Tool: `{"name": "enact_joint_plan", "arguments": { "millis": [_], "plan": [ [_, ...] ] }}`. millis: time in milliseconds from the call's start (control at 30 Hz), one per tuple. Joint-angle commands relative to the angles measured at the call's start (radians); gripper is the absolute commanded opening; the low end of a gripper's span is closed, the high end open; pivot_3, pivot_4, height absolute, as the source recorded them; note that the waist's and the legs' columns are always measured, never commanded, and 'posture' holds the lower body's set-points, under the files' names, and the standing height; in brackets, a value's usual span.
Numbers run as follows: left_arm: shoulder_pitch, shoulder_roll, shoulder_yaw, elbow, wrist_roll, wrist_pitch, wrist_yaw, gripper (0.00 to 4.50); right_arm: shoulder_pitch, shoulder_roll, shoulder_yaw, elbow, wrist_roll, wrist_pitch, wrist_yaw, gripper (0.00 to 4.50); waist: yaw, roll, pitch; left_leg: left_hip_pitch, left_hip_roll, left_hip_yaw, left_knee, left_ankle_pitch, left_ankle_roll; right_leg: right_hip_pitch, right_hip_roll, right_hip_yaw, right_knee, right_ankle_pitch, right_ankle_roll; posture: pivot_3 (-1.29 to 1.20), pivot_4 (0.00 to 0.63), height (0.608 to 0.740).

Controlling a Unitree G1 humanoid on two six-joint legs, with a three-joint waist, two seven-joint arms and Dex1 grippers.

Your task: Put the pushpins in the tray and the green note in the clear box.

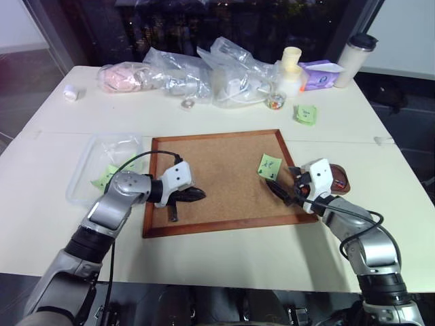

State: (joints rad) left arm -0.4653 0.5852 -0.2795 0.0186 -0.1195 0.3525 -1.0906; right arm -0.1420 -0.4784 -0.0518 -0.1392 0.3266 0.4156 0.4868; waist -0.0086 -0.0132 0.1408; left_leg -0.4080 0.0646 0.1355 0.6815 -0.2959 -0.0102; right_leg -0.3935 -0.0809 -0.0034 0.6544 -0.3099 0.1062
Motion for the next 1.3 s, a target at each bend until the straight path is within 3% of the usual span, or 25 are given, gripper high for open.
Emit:
{"name": "enact_joint_plan", "arguments": {
  "millis": [33, 167, 233, 333, 500, 1300],
  "plan": [
    [0.023, 0.002, -0.024, 0.005, 0.023, 0.004, 0.009, 0.00, -0.023, -0.002, 0.009, 0.012, -0.034, -0.051, 0.018, 4.46, 0.000, 0.000, 0.000, 0.000, 0.000, 0.000, 0.000, 0.000, 0.000, 0.000, 0.000, 0.000, 0.000, 0.000, 0.000, 0.00, 0.150, 0.737],
    [0.032, 0.001, -0.029, -0.006, 0.022, 0.007, 0.011, 0.00, -0.047, 0.014, 0.017, 0.051, -0.062, -0.088, 0.016, 4.46, -0.001, 0.000, 0.000, 0.000, 0.000, 0.000, 0.000, 0.000, 0.000, 0.000, 0.000, 0.000, 0.000, 0.000, 0.000, 0.00, 0.150, 0.737],
    [0.033, 0.003, -0.032, -0.005, 0.028, 0.002, 0.012, 0.00, -0.056, 0.018, 0.030, 0.067, -0.077, -0.101, 0.021, 3.96, -0.001, 0.000, 0.000, 0.000, 0.000, 0.000, 0.000, 0.000, 0.000, 0.000, 0.000, 0.000, 0.000, 0.000, 0.000, 0.00, 0.150, 0.737],
    [0.032, 0.004, -0.032, -0.004, 0.029, 0.002, 0.013, 0.00, -0.061, 0.020, 0.049, 0.085, -0.101, -0.122, 0.033, 2.79, 0.000, 0.000, 0.000, 0.000, 0.000, 0.000, 0.000, 0.000, 0.000, 0.000, 0.000, 0.000, 0.000, 0.000, 0.000, 0.00, 0.150, 0.737],
    [0.034, 0.007, -0.030, -0.005, 0.029, 0.005, 0.015, 0.00, -0.061, 0.025, 0.054, 0.092, -0.107, -0.122, 0.048, 0.14, -0.001, 0.000, 0.000, 0.000, 0.000, 0.000, 0.000, 0.000, 0.000, 0.000, 0.000, 0.000, 0.000, 0.000, 0.000, 0.00, 0.150, 0.737],
    [0.033, 0.036, -0.061, -0.004, 0.036, 0.023, -0.023, 0.00, -0.083, 0.045, -0.124, -0.023, 0.046, -0.036, 0.012, 0.02, -0.005, 0.000, 0.000, 0.001, 0.001, 0.000, 0.000, 0.000, 0.000, 0.000, 0.001, 0.000, 0.000, 0.000, 0.000, 0.00, 0.150, 0.737]
  ]
}}
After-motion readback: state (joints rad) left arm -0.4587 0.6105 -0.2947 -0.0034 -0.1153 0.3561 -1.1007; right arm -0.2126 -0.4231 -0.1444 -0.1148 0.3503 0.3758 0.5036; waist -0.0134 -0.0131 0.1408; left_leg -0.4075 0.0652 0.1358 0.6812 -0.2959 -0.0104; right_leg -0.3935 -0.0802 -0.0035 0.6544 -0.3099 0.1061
